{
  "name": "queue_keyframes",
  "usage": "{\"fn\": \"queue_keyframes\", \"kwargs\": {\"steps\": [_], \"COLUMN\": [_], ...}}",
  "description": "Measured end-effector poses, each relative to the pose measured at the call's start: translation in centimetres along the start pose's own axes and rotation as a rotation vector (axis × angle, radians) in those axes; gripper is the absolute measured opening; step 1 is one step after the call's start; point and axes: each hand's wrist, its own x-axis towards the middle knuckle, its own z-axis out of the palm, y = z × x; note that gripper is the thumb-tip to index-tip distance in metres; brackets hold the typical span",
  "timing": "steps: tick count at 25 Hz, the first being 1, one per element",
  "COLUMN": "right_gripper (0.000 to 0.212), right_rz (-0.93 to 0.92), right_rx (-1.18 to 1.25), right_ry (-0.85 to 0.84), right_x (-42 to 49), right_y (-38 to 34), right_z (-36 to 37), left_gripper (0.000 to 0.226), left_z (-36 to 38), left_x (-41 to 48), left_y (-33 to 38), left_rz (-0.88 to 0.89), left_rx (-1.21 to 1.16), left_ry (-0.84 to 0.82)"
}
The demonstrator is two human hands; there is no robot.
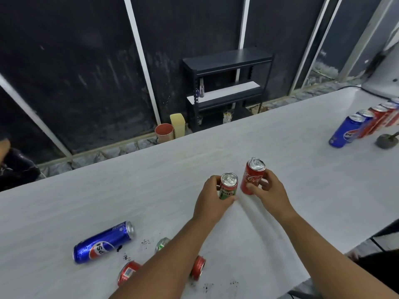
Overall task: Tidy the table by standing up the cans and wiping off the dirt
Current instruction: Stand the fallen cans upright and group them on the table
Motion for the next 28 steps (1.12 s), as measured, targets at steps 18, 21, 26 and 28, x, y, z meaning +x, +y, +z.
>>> {"fn": "queue_keyframes", "kwargs": {"steps": [18,21,26,28], "right_gripper": [0.045,0.049,0.066,0.065], "right_rz": [0.016,0.0,-0.196,-0.202], "right_rx": [-0.142,-0.216,-0.593,-0.575], "right_ry": [-0.239,-0.327,-0.398,-0.362], "right_x": [-17.3,-18.6,-20.8,-21.1], "right_y": [-1.7,-2.1,-1.7,-1.6], "right_z": [10.8,12.1,13.3,13.6], "left_gripper": [0.066,0.069,0.076,0.074], "left_z": [-22.5,-25.3,-28.2,-28.3], "left_x": [-12.2,-14.6,-17.7,-17.8], "left_y": [-11.7,-14.3,-18.0,-18.9], "left_rz": [-0.123,-0.208,-0.259,-0.246], "left_rx": [0.329,0.338,0.279,0.281], "left_ry": [0.14,0.203,0.268,0.246]}}
